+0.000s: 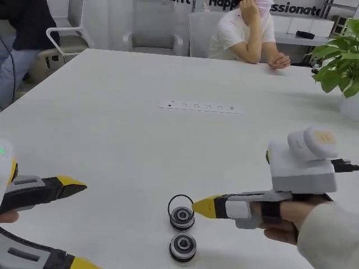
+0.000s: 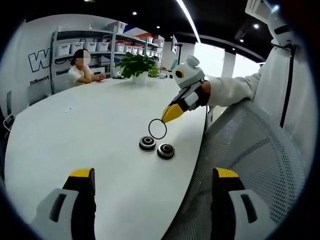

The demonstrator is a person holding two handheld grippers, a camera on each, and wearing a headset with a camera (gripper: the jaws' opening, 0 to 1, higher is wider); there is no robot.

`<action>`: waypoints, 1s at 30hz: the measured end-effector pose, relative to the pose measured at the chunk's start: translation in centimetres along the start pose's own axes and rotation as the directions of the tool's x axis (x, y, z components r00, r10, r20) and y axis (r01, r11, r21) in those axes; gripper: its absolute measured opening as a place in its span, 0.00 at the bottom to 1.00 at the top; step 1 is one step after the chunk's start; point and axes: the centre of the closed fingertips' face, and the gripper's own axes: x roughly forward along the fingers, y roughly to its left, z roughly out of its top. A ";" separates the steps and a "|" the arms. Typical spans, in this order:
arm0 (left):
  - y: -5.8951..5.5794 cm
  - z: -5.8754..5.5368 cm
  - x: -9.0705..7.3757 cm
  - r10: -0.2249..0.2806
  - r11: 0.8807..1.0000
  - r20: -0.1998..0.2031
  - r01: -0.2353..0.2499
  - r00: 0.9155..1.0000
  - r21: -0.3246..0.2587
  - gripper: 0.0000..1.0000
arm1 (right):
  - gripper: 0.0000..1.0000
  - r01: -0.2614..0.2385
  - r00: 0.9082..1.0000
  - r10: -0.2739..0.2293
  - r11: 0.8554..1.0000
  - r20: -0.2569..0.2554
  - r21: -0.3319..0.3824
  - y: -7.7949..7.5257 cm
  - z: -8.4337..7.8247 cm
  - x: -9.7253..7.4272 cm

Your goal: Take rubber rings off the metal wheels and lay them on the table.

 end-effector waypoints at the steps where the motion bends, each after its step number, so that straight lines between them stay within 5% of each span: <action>1: 0.0 -0.1 0.0 -0.002 1.000 -0.004 0.002 1.000 0.000 0.96 | 0.00 -0.003 1.000 0.003 1.000 -0.002 -0.005 0.1 0.0 0.1; 12: -0.2 -1.2 0.5 -0.016 1.000 -0.057 0.017 0.998 0.018 0.95 | 0.00 -0.053 0.999 0.053 0.996 -0.003 -0.072 1.6 -0.2 1.3; 23: -0.3 -1.7 0.5 -0.017 1.000 -0.083 0.018 0.996 0.020 0.94 | 0.00 -0.098 0.989 0.075 0.979 -0.129 -0.176 3.3 -3.2 3.7; 30: -0.4 -1.9 0.6 -0.023 1.000 -0.089 0.025 0.996 0.018 0.94 | 0.00 -0.087 0.987 0.052 0.969 -0.155 -0.231 3.4 -3.9 4.7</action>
